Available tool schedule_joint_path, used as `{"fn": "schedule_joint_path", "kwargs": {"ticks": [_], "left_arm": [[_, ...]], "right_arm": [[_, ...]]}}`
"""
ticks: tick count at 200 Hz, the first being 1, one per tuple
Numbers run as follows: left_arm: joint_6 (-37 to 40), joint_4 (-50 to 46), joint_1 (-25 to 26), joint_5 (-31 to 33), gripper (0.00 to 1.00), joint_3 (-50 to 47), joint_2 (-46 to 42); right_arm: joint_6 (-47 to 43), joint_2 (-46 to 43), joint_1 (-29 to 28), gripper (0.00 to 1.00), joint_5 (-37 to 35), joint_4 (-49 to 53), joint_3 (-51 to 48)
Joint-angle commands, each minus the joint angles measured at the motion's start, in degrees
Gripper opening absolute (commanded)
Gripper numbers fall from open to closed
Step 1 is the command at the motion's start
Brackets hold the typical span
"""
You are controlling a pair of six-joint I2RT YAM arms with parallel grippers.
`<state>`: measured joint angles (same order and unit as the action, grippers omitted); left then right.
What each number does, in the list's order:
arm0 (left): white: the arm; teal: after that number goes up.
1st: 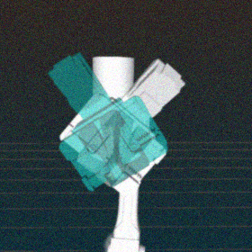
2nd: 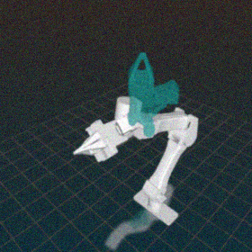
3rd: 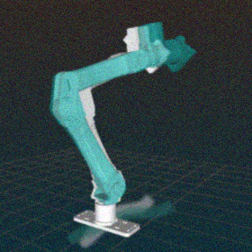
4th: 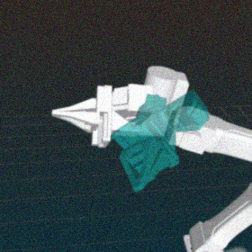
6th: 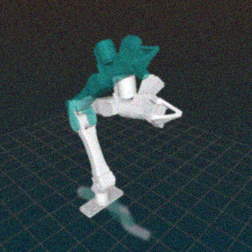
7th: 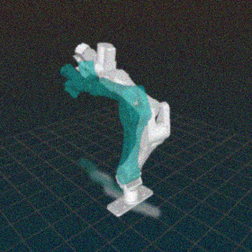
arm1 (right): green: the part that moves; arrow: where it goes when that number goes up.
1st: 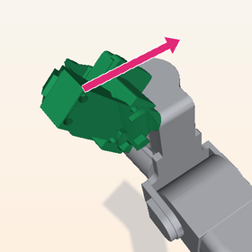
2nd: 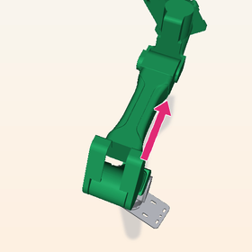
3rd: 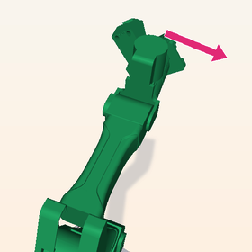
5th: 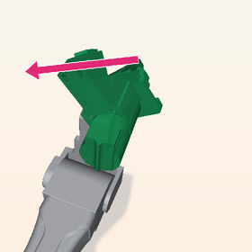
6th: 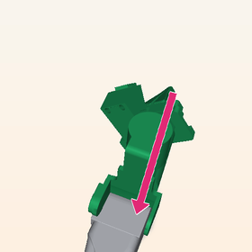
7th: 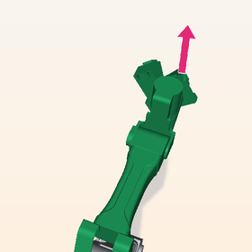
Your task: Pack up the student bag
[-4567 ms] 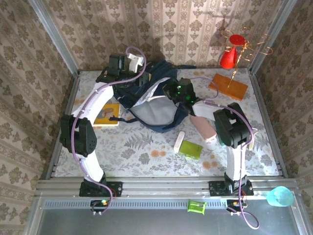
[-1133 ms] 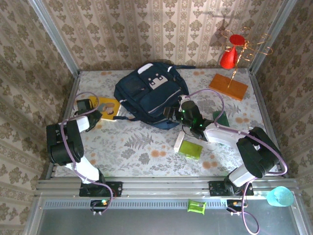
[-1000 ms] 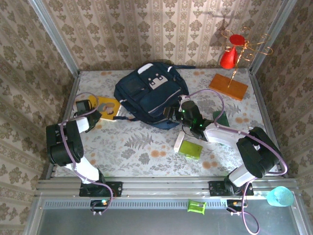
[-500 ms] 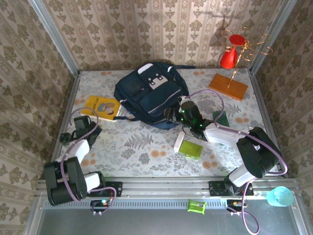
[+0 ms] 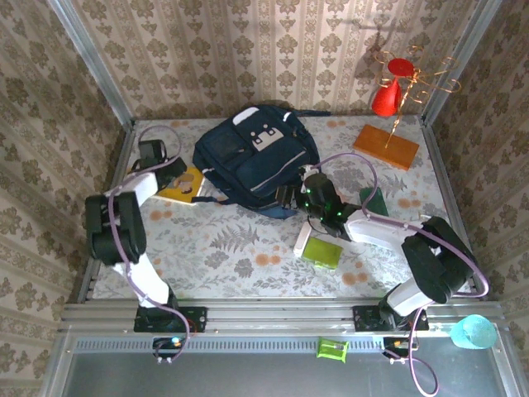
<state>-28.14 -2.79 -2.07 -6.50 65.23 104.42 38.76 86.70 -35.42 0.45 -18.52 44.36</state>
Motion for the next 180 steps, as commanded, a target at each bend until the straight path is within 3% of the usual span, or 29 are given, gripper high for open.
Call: {"fn": "schedule_joint_path", "kwargs": {"ticks": [1, 57, 132, 162, 180], "left_arm": [[3.7, -6.5, 0.6, -2.1, 0.45, 4.6, 4.3], [1.4, -7.3, 3.4, -3.1, 0.33, -8.8, 1.0], [-1.9, -6.5, 9.6, -8.8, 0.20, -28.3, -15.0], [-6.8, -3.5, 15.0, -17.9, 0.21, -31.5, -21.7], [-5.2, -8.9, 17.5, -14.4, 0.31, -28.8, -27.8]], "right_arm": [[-1.3, -3.2, -0.3, 0.49, -1.5, 2.4, -0.8], [-1.0, -4.1, -0.2, 0.50, -2.3, 2.8, -2.2], [0.1, -6.2, -0.3, 0.50, -1.0, 4.2, -2.5], [0.3, -6.5, -0.8, 0.50, 0.9, 6.4, -3.1], [0.8, -6.5, -1.6, 0.50, 3.0, 8.7, -3.1]]}}
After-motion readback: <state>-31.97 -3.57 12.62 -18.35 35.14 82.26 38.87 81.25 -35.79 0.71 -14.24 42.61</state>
